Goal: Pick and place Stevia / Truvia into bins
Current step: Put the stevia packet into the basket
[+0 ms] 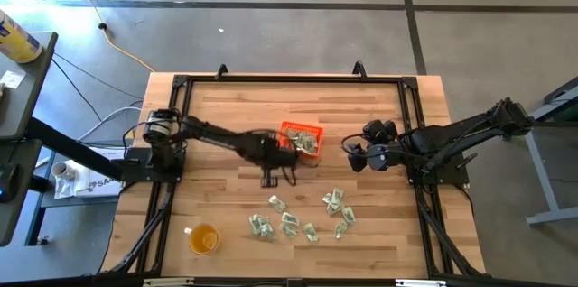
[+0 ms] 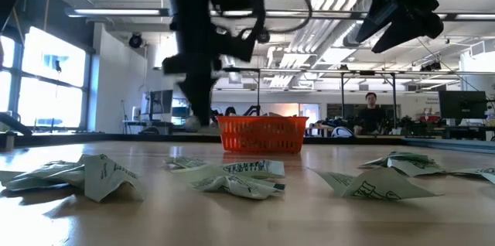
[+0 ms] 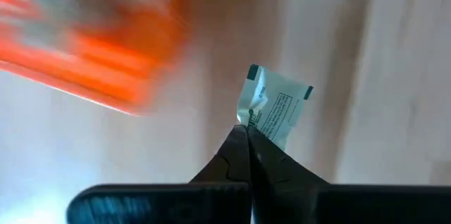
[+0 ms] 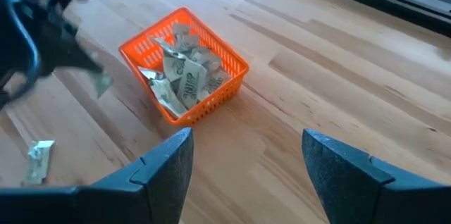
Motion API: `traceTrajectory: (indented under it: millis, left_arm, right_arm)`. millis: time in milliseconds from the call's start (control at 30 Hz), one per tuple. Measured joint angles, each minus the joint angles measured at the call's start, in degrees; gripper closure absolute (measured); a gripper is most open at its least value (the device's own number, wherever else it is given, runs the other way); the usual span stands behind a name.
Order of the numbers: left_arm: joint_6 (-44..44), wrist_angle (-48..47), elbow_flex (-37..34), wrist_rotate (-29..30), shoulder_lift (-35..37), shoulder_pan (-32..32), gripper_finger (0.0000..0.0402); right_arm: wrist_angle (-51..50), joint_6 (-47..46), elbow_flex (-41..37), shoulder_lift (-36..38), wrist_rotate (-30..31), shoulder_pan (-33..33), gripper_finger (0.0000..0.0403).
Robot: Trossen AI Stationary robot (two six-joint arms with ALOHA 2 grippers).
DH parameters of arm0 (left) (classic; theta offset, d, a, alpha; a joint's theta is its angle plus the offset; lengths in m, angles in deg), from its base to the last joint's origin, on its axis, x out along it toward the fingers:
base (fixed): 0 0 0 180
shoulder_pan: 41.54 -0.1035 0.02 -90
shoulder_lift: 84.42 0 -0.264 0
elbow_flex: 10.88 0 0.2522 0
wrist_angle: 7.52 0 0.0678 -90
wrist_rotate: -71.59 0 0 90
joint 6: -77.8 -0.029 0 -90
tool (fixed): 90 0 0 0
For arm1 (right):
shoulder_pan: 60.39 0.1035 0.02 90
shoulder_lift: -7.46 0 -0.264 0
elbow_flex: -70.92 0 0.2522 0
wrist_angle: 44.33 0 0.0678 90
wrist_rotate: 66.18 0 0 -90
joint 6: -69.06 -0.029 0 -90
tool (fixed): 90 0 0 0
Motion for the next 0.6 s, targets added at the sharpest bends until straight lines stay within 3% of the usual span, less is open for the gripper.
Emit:
traceTrajectory:
  millis: [133,333,500,600]
  left_arm:
    - [-7.0,-7.2,8.7,1.9,0.0,-3.9,0.0377]
    - [-14.3,-6.8,20.6,1.3,0.1,-9.8,0.0379]
    - [-17.0,0.7,20.8,-8.6,0.1,-14.5,0.0370]
    - [-13.1,4.5,18.9,-12.0,-0.1,-16.2,0.0318]
  right_arm:
    - [0.1,-2.5,0.0,0.1,3.4,2.8,0.0148]
    - [-0.1,-5.4,0.0,0.1,3.9,6.6,0.0148]
    - [-0.3,-5.5,0.0,0.1,2.5,7.8,0.0148]
    - [-0.4,-5.5,0.0,0.1,1.4,7.8,0.0148]
